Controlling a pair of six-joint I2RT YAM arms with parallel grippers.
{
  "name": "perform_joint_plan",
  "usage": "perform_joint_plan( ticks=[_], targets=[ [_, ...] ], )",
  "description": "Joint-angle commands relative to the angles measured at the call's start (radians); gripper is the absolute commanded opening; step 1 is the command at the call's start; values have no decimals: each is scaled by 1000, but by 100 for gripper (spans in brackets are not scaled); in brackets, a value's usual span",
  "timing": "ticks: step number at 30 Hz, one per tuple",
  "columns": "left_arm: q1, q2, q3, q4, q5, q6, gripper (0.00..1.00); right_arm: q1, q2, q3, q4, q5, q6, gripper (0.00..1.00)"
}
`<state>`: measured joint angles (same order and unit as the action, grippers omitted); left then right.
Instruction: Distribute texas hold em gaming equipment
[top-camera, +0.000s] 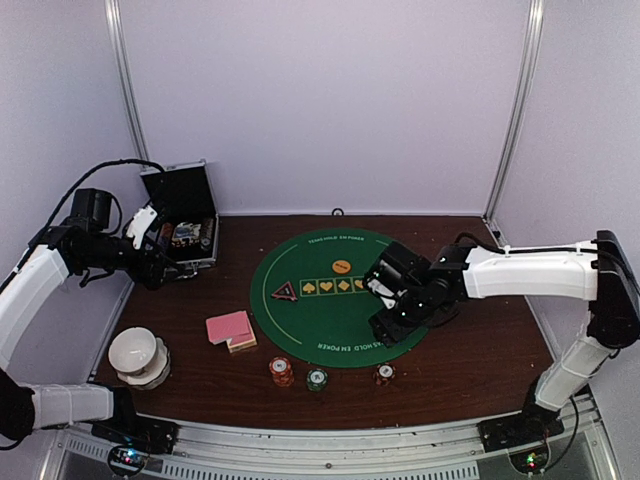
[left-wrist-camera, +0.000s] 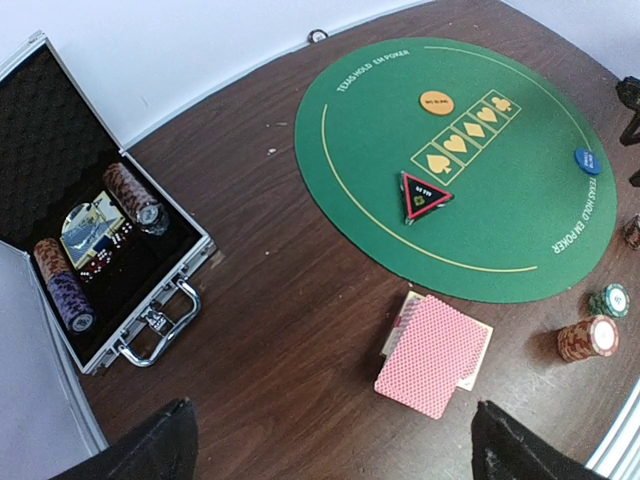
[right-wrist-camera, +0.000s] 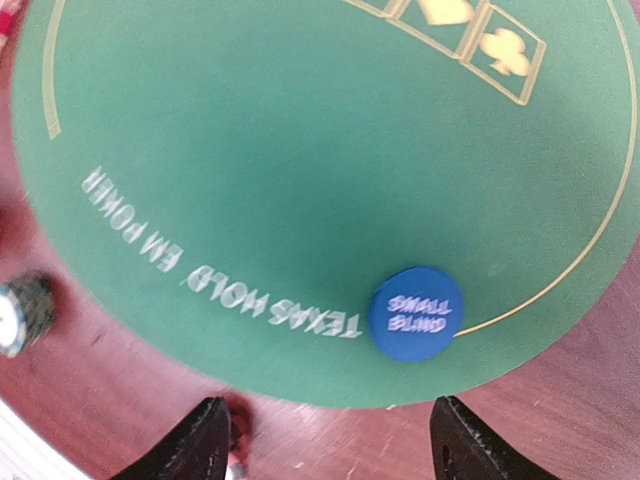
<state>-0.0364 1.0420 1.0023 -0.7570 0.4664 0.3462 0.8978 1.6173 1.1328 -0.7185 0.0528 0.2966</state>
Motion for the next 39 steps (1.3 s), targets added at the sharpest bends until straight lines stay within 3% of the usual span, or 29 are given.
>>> perform_joint_plan(
  ticks=[1, 8, 16, 39],
  targets=[
    [-3, -2, -4, 15, 20, 4, 98, 82, -35, 3, -80, -40, 37, 74],
    [-2, -1, -1, 14, 27, 3, 98, 175, 10, -14, -70, -50, 62, 77],
    [-2, -9, -1, 0, 28, 8, 98, 185, 49, -41, -51, -62, 57, 77],
    [-3, -5, 7, -2, 35, 11, 98, 195, 68, -89, -21, -119, 55, 57]
  ],
)
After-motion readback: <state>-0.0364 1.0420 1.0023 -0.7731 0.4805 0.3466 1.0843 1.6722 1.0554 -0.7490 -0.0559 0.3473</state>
